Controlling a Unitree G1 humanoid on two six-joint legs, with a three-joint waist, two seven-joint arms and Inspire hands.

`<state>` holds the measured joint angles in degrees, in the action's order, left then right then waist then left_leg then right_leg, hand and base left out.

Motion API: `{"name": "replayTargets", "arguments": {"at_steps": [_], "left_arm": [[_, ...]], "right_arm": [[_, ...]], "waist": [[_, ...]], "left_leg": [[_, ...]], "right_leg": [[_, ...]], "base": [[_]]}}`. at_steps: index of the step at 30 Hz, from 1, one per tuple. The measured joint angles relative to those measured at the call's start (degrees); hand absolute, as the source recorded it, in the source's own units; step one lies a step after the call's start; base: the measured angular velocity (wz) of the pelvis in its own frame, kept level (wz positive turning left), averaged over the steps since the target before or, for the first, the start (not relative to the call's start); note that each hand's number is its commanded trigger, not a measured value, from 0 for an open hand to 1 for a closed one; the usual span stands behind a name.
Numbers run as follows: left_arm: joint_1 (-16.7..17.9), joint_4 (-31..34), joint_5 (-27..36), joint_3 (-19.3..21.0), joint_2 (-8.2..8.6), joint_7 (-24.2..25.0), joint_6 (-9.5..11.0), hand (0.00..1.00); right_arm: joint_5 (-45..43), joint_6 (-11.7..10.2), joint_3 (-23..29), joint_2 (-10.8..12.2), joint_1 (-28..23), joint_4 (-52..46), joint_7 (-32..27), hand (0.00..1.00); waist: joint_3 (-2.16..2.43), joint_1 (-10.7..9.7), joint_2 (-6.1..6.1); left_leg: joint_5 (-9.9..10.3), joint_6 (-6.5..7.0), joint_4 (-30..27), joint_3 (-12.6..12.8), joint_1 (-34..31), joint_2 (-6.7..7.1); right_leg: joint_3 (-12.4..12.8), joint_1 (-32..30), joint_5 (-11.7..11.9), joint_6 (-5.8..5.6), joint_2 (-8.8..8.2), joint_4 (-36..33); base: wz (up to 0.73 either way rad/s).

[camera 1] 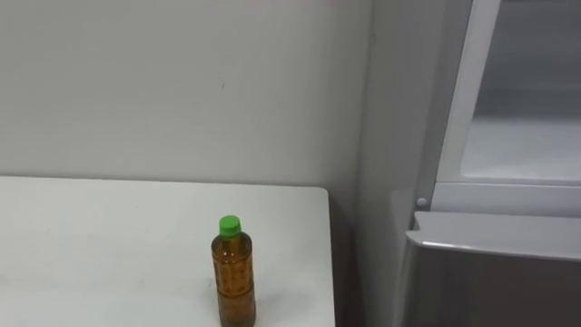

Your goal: Put the bottle in the upper fridge

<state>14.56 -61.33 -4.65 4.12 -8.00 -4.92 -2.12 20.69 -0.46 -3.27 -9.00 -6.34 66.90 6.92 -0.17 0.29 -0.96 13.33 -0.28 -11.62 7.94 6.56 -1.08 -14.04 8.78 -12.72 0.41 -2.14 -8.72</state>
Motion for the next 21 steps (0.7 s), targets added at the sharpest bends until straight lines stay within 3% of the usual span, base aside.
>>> {"name": "replayTargets", "arguments": {"at_steps": [8, 17, 21], "left_arm": [[-0.05, -0.53, -0.06, -1.20, -0.36, 0.10, 2.92, 0.00], [-0.80, 1.70, -0.05, -1.04, -0.89, 1.24, 3.04, 0.00], [-0.37, 3.97, -0.05, -1.06, -1.69, 1.91, 2.99, 0.00]], "right_arm": [[-1.61, -2.73, 0.07, -0.17, -0.62, -2.95, 0.13, 0.00], [-3.47, -3.16, -0.07, -0.52, -5.14, -25.11, 3.55, 0.00], [-2.85, -1.19, -0.49, -1.35, -8.10, -36.44, 4.38, 0.00]], "waist": [[0.09, -0.05, 0.04], [0.06, -0.21, -0.48], [0.21, -0.13, -0.76]], "left_leg": [[-0.01, 0.00, 0.01, 0.27, -0.79, -0.08], [-0.01, 0.00, 0.21, 1.39, -1.15, -0.15], [-0.01, 0.00, 0.17, 1.31, -1.86, -0.24]], "right_leg": [[0.93, -1.17, 0.02, 0.04, 0.17, -0.72], [2.31, -2.26, 0.07, 0.10, 0.21, -1.24], [2.35, -2.92, 0.15, 0.17, 0.30, -1.27]], "base": [[-0.04], [-0.05], [0.00]]}}
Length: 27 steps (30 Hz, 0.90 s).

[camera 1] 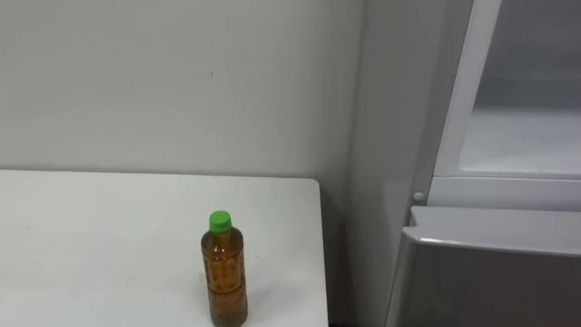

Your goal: Put the bottle in the upper fridge

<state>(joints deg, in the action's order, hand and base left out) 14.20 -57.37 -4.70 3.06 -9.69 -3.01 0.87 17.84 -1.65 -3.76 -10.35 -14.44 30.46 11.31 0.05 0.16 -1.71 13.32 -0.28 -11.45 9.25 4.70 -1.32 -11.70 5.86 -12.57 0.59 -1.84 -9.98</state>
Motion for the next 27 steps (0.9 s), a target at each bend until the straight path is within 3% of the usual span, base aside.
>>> {"name": "replayTargets", "arguments": {"at_steps": [5, 7, 11, 12, 15, 23, 27], "left_arm": [[0.11, 0.87, 0.01, -0.02, -0.24, 0.84, 0.00, 0.00], [0.09, 0.68, 0.13, -0.07, -0.27, 1.04, 0.04, 0.00], [-0.10, 0.16, 0.11, -1.09, -0.32, 0.65, 0.50, 0.00], [0.11, 0.03, 0.06, -1.16, -0.31, 0.64, 0.50, 0.00], [0.11, -0.05, -0.01, -1.31, -0.32, 0.62, 0.48, 0.00], [0.59, -0.45, -0.03, -1.51, -0.41, 0.82, 0.44, 0.00], [0.33, -0.09, 0.03, -1.69, -0.96, 1.34, 0.44, 0.00]], "right_arm": [[-0.18, 1.12, -0.17, -0.86, -1.35, -4.88, 2.18, 0.00], [-0.09, 2.54, -0.10, -1.07, -1.48, -7.46, 2.53, 0.00], [-0.40, 3.20, -0.12, -1.38, -1.60, -10.39, 2.60, 0.00], [-0.66, 4.44, -0.20, -1.75, -1.72, -12.23, 2.59, 0.00], [-2.14, 6.82, -0.34, -3.67, -2.09, -17.83, 2.70, 0.00], [-3.14, 8.29, -0.47, -6.60, -2.61, -21.92, 4.41, 0.00], [-4.46, 10.69, -0.47, -10.55, -2.60, -27.98, 6.65, 0.00]], "waist": [[-0.28, -0.03, -0.15], [-0.52, 0.00, 0.06], [-0.80, 0.10, 0.52], [-0.83, 0.14, 0.79], [-0.63, 0.11, 1.29], [-0.61, 0.18, 0.94], [-0.83, 0.41, 0.28]], "left_leg": [[0.01, 0.01, -0.26, 0.02, -0.08, -0.01], [0.01, 0.02, -0.26, 0.05, -0.07, -0.04], [0.02, 0.06, -0.26, 0.19, -0.25, -0.10], [0.05, 0.11, -0.27, 0.19, -0.36, -0.11], [0.00, 0.30, -0.38, 0.31, -1.08, -0.02], [-0.16, 0.47, -0.80, 0.39, -1.00, 0.05], [-0.20, 0.48, -0.80, 0.88, -0.92, -0.09]], "right_leg": [[0.05, -0.13, 0.05, -0.02, -0.07, -0.81], [0.03, -0.34, 0.09, 0.00, -0.13, -1.13], [0.44, -1.20, 0.15, 0.10, -0.07, -2.09], [0.60, -1.34, 0.16, 0.12, -0.06, -2.41], [0.69, -2.20, 0.22, 0.11, -0.11, -2.69], [0.70, -2.03, 0.44, 0.04, -0.09, -2.70], [0.95, -2.13, 0.45, 0.06, -0.21, -2.78]], "base": [[-0.04], [-0.05], [-0.08], [-0.08], [-0.06], [0.00], [-0.03]]}}
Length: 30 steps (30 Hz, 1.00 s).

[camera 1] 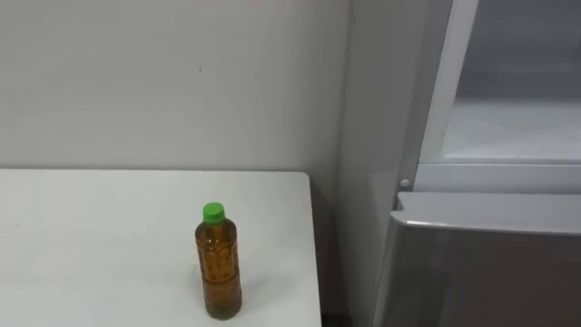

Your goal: Put the bottle in the upper fridge

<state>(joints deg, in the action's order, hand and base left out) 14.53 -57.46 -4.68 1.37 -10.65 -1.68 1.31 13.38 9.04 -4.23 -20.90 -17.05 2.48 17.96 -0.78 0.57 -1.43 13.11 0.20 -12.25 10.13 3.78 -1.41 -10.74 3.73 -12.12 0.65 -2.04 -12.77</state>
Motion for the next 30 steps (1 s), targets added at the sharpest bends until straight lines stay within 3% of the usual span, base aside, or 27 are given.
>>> {"name": "replayTargets", "arguments": {"at_steps": [7, 14, 17, 19, 20, 21, 22, 24, 30], "left_arm": [[0.14, -0.36, -0.02, -0.23, -1.17, -0.07, 0.50, 0.00], [0.00, -1.81, -0.41, -0.37, -1.48, -0.02, 0.52, 0.00], [-0.26, -2.05, -0.71, -0.66, -1.47, 0.34, 0.07, 0.00], [-0.17, -2.01, -1.79, -0.64, -1.59, 0.71, -0.25, 0.00], [-0.27, -2.01, -1.92, -0.63, -1.66, 0.69, -0.37, 0.00], [-0.47, -1.94, -2.37, -0.65, -1.82, 0.66, -0.78, 0.00], [-0.48, -1.92, -2.49, -0.65, -1.90, 0.61, -1.14, 0.00], [-0.54, -1.87, -2.66, -0.64, -1.88, 0.53, -1.44, 0.00], [-1.20, -1.86, -6.46, -1.07, -1.61, -0.51, -2.01, 0.00]], "right_arm": [[-0.06, 2.80, 1.22, -2.89, 0.00, -8.77, 3.09, 0.00], [2.14, 2.90, 5.29, -2.52, 2.34, -18.41, 8.18, 0.00], [7.33, 1.30, 5.42, -0.20, 7.19, -19.34, 9.76, 0.00], [12.44, -1.18, 5.44, 2.60, 11.18, -21.12, 9.74, 0.00], [13.79, -1.88, 5.40, 3.03, 11.90, -21.54, 9.84, 0.00], [16.81, -3.13, 5.33, 3.56, 12.81, -21.99, 10.39, 0.00], [19.95, -3.89, 5.00, 3.83, 13.36, -22.04, 10.98, 0.00], [21.70, -4.13, 4.47, 4.32, 13.58, -22.50, 11.18, 0.00], [21.99, -4.39, 1.58, 4.88, 13.71, -22.34, 9.79, 0.00]], "waist": [[-0.20, 0.90, -1.27], [-0.04, 1.34, -1.66], [0.10, 1.48, -2.00], [0.42, 1.52, -2.13], [0.43, 1.50, -2.17], [0.73, 1.74, -2.53], [0.84, 2.77, -2.75], [0.93, 3.41, -2.89], [0.56, 4.32, -2.27]], "left_leg": [[-0.02, -0.04, -0.04, 1.20, -0.04, -0.23], [-0.02, -0.03, -0.43, 0.92, -0.12, -0.26], [-0.04, -0.05, -0.50, 0.75, -0.15, -0.26], [-0.04, -0.04, -0.81, 0.63, -0.30, -0.30], [-0.04, -0.04, -0.92, 0.63, -0.32, -0.32], [-0.04, -0.04, -0.91, 0.68, -0.30, -0.35], [-0.02, -0.03, -0.85, 0.72, -0.17, -0.38], [-0.01, -0.02, -0.76, 0.67, -0.19, -0.40], [0.02, -0.01, -0.11, 0.58, -0.54, -0.85]], "right_leg": [[1.15, -0.92, 0.07, 0.14, 0.07, -0.97], [0.94, -0.72, 0.08, 0.14, 0.18, -0.86], [0.56, -0.64, 0.13, 0.21, 0.37, -0.74], [-0.42, -0.26, 0.37, 0.14, 0.33, 0.54], [-0.76, 0.09, 0.46, 0.09, 0.33, 0.92], [-0.94, 0.48, 0.60, -0.03, 0.45, 1.21], [-0.89, 0.54, 0.65, -0.06, 0.46, 1.17], [-0.98, 0.57, 0.74, -0.13, 0.43, 1.13], [-2.04, 1.08, 0.96, -0.24, 0.41, 1.16]], "base": [[-0.10], [0.01], [0.05], [0.20], [0.32], [0.21], [0.11], [0.00], [0.03]]}}
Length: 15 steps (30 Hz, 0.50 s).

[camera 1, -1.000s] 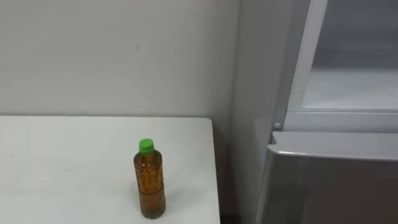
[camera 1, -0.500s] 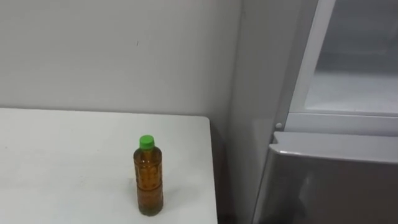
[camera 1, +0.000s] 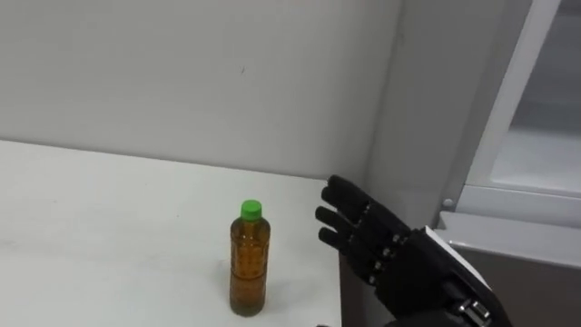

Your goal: Put the bottle in the upper fridge

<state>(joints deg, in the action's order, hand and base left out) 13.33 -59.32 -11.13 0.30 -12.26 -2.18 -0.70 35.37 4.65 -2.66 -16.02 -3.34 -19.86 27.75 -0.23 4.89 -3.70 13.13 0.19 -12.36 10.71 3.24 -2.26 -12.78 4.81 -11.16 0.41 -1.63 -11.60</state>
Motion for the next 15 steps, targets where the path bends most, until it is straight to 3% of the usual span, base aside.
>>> {"name": "replayTargets", "arguments": {"at_steps": [5, 15], "left_arm": [[-0.44, 0.04, -3.38, -0.74, 0.37, -0.06, -0.66, 0.00], [-0.32, 0.04, -3.61, -1.14, 0.65, -0.11, -1.18, 0.00]], "right_arm": [[-1.68, -0.37, -1.62, 0.42, 0.01, -0.03, -2.00, 0.00], [-2.44, -2.25, -3.06, 1.41, 0.30, -0.01, -7.65, 0.00]], "waist": [[0.01, 0.42, 0.29], [0.00, 1.43, 1.05]], "left_leg": [[0.00, -0.01, 0.02, 0.10, -0.04, 0.01], [-0.01, -0.01, -0.14, -0.04, -0.09, 0.04]], "right_leg": [[-0.17, 0.02, 0.01, 0.02, 0.03, 0.00], [-0.82, 0.15, 0.01, 0.02, -0.05, -0.02]], "base": [[0.02], [0.00]]}}
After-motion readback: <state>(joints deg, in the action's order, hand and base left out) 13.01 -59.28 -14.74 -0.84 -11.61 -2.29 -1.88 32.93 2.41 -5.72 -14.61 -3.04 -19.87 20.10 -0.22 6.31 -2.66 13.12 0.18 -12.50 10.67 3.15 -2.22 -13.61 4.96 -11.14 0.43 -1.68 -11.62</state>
